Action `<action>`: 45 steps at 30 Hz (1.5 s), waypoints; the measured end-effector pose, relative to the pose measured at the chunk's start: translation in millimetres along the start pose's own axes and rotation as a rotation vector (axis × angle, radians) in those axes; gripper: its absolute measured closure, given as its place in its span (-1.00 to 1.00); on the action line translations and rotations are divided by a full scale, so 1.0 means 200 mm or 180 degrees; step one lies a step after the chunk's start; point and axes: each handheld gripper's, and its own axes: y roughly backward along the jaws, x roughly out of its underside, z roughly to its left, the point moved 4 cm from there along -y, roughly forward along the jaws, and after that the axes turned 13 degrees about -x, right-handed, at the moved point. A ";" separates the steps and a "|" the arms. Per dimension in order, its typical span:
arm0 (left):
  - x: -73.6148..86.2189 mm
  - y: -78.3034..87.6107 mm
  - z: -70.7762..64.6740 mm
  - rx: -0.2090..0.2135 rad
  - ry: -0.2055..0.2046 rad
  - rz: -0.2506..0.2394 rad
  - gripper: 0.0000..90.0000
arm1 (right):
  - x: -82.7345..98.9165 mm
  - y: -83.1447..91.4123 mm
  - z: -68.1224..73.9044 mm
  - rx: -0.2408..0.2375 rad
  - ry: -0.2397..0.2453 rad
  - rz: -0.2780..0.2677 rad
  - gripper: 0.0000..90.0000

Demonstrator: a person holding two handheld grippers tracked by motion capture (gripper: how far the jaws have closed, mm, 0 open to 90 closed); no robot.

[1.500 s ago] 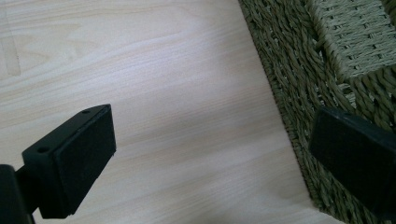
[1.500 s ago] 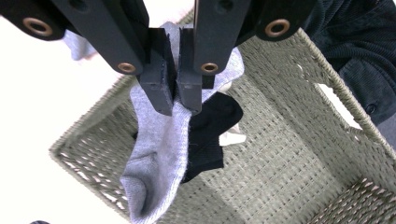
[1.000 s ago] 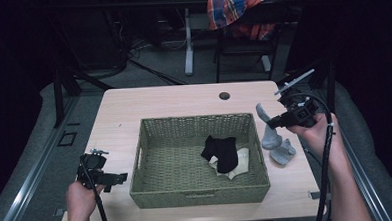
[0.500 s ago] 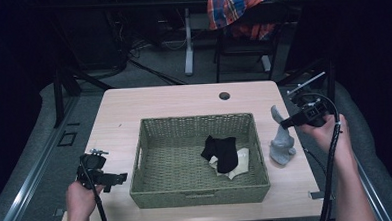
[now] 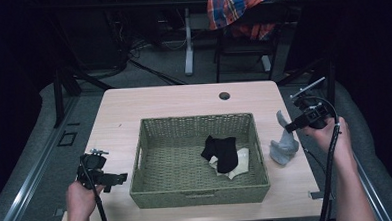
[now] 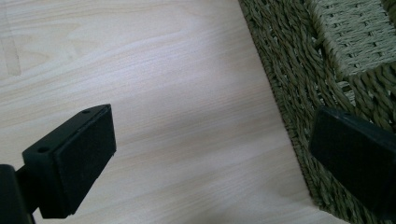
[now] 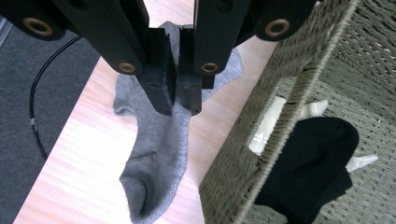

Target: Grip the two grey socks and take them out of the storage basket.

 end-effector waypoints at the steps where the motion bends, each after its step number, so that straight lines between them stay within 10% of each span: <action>1: 0.00 0.00 0.00 0.0000 -0.0002 -0.0001 -0.98 | 0.00 -0.01 -0.01 -0.0004 -0.0012 0.0016 0.91; 45: 0.00 0.00 0.00 -0.0001 -0.0009 0.0002 -0.98 | 0.09 -0.56 -0.27 -0.0015 -0.0269 0.0509 0.79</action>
